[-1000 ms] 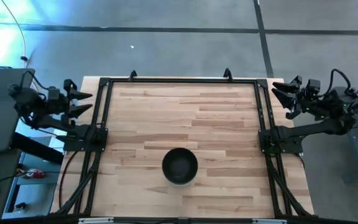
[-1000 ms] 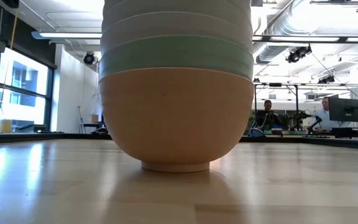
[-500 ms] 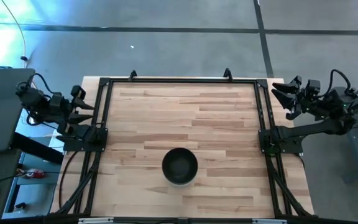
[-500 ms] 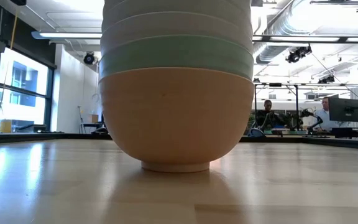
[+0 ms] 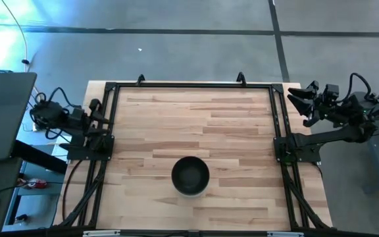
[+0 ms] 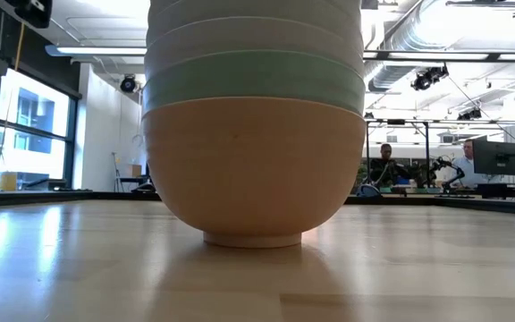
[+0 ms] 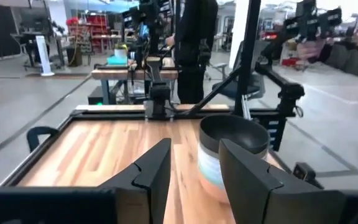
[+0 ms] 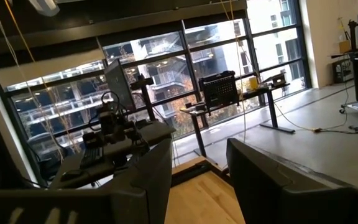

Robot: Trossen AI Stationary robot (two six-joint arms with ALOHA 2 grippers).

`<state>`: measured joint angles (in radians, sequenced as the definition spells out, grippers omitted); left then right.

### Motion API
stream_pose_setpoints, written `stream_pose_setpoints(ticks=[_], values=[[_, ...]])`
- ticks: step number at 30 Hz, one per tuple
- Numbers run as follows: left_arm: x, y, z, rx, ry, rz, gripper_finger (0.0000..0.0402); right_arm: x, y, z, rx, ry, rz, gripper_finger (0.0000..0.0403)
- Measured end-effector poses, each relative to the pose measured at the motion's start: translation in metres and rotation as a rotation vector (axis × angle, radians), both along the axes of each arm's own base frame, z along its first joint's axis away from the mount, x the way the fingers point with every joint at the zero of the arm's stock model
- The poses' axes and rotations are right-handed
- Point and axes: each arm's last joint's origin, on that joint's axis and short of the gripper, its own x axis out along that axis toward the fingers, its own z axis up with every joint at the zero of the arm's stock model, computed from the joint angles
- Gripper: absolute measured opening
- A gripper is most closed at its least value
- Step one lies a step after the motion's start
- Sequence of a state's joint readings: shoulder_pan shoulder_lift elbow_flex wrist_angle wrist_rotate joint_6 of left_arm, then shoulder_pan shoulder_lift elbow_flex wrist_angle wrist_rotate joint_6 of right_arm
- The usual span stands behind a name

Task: Nest bowls inside each other
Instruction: Return to Home Position

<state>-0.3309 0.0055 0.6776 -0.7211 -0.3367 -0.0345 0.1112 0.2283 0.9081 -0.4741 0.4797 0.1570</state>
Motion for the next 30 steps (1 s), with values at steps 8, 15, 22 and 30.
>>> stream_pose_setpoints(ticks=[8,15,22,30], values=[[0.013,-0.007,-0.006,-0.019,-0.059,-0.068,0.0126,0.0,0.0,0.0,-0.002,0.0,0.007,0.0147],[0.034,-0.016,-0.024,-0.033,-0.103,-0.158,0.0126,0.0,0.0,0.0,-0.003,0.002,0.014,0.0147],[0.051,-0.024,-0.043,-0.062,-0.157,-0.207,0.0126,0.0,0.001,0.0,-0.005,0.002,0.022,0.0147],[0.062,-0.027,-0.053,-0.06,-0.291,-0.212,0.0126,0.0,0.001,0.0,-0.007,0.001,0.041,0.0147]])
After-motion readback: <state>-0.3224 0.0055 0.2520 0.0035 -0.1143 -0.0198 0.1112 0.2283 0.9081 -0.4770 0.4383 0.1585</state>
